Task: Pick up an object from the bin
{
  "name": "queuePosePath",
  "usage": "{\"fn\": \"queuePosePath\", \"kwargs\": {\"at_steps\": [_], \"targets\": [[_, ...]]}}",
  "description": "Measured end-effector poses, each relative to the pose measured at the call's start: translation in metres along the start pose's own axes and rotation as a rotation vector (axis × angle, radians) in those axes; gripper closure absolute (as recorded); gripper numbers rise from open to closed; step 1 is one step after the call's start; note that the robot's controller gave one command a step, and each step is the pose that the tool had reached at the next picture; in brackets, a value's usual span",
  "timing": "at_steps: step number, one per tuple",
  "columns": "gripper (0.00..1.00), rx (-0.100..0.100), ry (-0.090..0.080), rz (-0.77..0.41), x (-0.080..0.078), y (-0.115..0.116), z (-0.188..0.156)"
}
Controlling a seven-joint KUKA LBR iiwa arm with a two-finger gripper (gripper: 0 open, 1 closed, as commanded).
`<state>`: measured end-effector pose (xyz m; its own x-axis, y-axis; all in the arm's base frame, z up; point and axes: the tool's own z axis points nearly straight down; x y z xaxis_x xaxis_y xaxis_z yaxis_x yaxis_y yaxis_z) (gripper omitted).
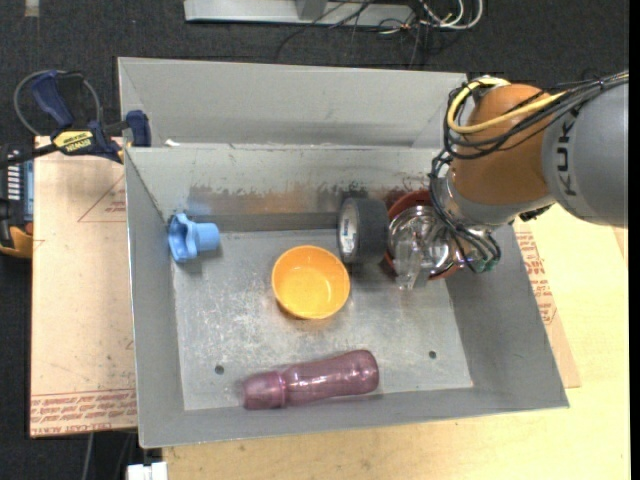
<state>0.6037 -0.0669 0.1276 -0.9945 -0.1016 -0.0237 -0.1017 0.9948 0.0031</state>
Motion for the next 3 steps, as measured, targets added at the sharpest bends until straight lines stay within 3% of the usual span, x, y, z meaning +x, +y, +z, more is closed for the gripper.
{"fn": "queuePosePath", "kwargs": {"at_steps": [1,2,3], "targets": [[1.00,-0.001,0.005,0.218,-0.002,0.021,-0.073],[1.00,-0.001,0.005,0.218,-0.002,0.021,-0.073],[1.00,-0.002,0.001,0.232,-0.017,0.027,-0.072]]}}
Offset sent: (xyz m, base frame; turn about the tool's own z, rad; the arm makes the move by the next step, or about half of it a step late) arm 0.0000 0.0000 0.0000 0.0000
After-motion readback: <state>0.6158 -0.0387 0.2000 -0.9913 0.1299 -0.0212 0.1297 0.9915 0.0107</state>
